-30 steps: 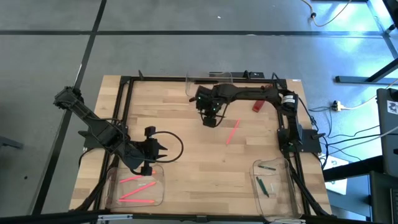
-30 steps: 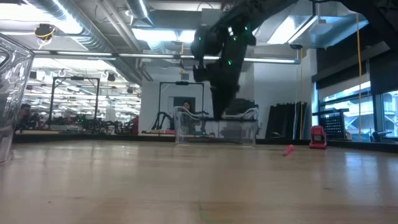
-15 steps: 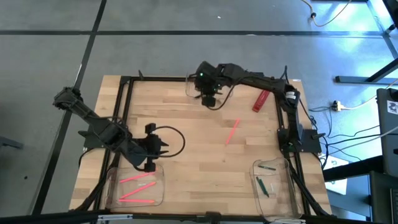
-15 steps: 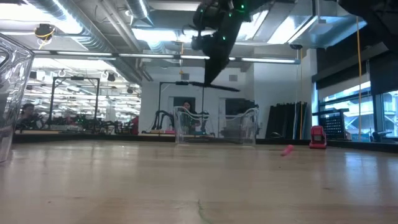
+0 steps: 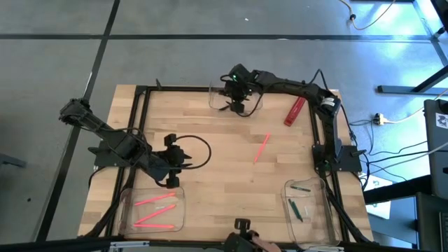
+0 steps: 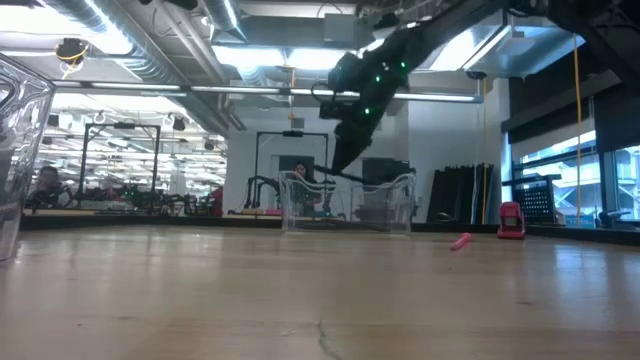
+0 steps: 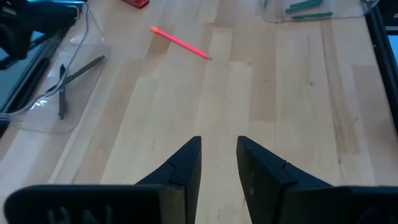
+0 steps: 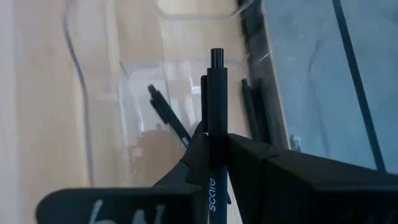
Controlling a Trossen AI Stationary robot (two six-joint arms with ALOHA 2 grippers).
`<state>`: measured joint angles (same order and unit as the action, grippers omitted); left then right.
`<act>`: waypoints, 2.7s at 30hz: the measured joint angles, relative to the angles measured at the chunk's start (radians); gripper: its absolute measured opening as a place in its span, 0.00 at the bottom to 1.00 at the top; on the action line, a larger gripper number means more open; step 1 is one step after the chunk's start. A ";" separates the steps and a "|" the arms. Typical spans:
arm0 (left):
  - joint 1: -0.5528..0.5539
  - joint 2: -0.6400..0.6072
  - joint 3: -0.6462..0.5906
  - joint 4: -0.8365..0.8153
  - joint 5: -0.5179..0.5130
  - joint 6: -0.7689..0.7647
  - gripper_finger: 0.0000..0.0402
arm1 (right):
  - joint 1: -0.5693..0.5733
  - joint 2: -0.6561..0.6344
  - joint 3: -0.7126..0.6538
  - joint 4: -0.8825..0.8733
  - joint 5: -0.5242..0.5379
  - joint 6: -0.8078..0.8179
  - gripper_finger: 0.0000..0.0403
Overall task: Sort crayons/erasers/pens/pencils in bins
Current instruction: Put the black pen into the top transparent bin, then put the pink colored pencil into the bottom left transparent bin
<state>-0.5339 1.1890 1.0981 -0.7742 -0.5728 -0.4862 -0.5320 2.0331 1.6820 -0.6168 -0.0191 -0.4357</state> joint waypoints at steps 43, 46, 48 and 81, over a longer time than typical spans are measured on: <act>0.000 0.004 0.000 -0.002 0.002 -0.116 0.24 | 0.279 -0.032 0.386 -0.948 0.048 0.142 0.28; 0.000 0.004 0.000 -0.002 0.002 -0.138 0.24 | 0.308 -0.104 0.319 -0.954 0.028 0.159 0.28; 0.000 0.004 0.000 -0.002 0.002 -0.141 0.24 | 0.322 -0.166 0.243 -0.947 0.024 0.191 0.28; 0.477 0.421 0.319 0.286 0.312 0.105 0.22 | 0.599 -0.787 -0.378 -0.591 0.046 0.480 0.28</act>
<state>-0.0573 1.6096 1.4167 -0.4885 -0.2610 -0.3817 0.0668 1.2461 1.3037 -1.2081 0.0273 0.0439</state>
